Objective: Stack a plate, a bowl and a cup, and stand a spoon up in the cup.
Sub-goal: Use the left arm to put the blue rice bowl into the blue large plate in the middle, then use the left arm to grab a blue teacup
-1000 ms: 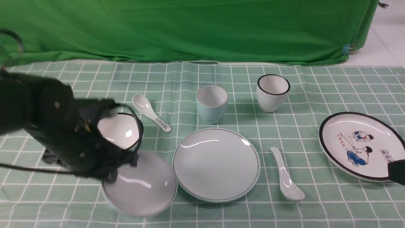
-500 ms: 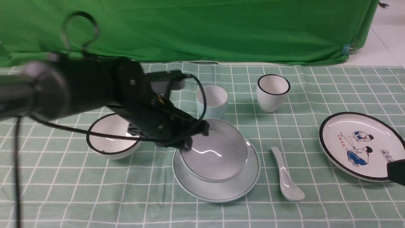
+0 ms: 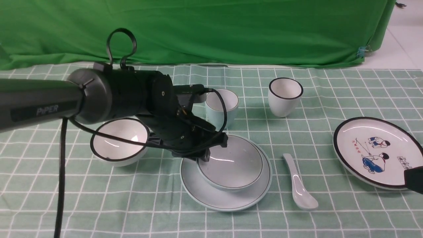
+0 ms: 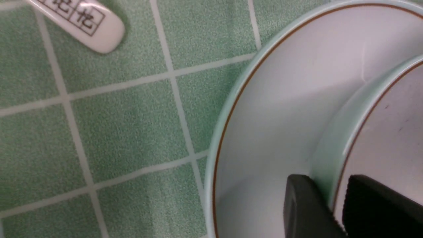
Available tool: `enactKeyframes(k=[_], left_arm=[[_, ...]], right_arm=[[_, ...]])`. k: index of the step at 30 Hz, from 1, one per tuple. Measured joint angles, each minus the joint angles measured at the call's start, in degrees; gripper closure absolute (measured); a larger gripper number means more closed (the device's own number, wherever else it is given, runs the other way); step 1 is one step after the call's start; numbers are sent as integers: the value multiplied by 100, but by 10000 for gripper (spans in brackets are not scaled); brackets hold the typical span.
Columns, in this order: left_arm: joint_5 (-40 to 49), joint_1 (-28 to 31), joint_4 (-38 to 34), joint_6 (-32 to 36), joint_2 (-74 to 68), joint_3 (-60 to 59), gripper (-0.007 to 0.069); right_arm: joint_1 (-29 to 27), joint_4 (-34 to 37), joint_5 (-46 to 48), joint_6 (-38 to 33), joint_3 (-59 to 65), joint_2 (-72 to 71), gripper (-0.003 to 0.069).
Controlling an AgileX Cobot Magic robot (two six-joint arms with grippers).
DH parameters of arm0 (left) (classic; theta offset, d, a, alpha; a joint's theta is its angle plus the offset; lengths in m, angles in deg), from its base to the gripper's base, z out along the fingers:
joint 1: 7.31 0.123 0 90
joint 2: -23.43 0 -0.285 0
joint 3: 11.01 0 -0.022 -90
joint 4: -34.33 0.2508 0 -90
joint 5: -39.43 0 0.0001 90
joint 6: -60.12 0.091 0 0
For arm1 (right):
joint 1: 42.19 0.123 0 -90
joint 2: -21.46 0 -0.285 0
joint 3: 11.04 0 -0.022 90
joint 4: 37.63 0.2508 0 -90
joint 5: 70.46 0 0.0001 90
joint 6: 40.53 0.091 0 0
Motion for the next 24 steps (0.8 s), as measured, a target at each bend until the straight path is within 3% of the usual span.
enactKeyframes(k=[4,6,10,24], left_arm=[[328,0,83,7,112,284,289],[716,0,253,-43,174,708,185],[911,50,664,-620,52,1591,71],[1227,322,1021,-1116,-1956,3792,57]], right_arm=[[0,0,0,0,0,0,501],[0,0,0,0,0,0,500],[0,0,0,0,0,0,497],[0,-5,0,0,0,0,483]])
